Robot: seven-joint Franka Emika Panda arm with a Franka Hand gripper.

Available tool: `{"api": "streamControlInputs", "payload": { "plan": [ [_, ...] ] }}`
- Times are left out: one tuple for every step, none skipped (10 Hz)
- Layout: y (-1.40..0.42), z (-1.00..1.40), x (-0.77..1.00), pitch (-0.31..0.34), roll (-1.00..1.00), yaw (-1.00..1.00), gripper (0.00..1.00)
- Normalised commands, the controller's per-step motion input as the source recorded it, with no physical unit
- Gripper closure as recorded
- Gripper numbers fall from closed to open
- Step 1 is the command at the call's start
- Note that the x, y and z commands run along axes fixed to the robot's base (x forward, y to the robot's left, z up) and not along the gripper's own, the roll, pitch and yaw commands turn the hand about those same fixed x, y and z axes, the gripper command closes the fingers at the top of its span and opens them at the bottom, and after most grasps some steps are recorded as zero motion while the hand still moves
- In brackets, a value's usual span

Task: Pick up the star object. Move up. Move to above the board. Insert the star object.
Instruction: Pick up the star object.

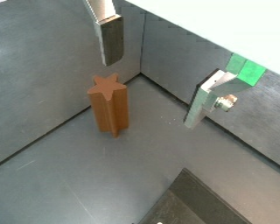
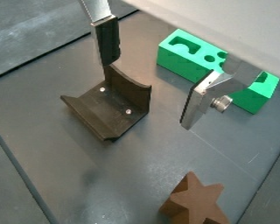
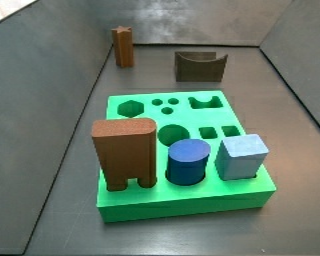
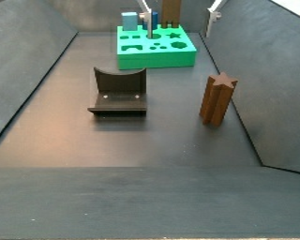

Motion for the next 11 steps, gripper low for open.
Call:
{"api": "streamControlInputs", "payload": {
  "plan": [
    [0.05,0.00,-0.08,-0.026,-0.03,-0.03,0.00],
    [0.12,0.00,0.00,0.000,-0.01,0.00,0.00],
    [0.00,-0.44,-1.00,-0.173,0.00,-0.11,0.00],
    [0.01,-0.59,-1.00,-0.126,0.00,-0.10,0.00],
    [0.01,-0.54,-1.00,-0.144,0.00,-0.05,0.00],
    [0.11,-0.41,-1.00,-0.203,0.04,0.00,0.00],
    [0.20,-0.31,-1.00,-0.200,0.07,0.00,0.00],
    [0.27,-0.24,-1.00,-0.189,0.06,0.00,0.00],
    [0.19,-0.30,-0.83,-0.184,0.00,0.00,0.00],
    [0.11,-0.42,-0.69,-0.134,0.01,-0.05,0.00],
    [0.02,-0.46,-0.68,-0.076,0.10,-0.04,0.00]
  ]
}}
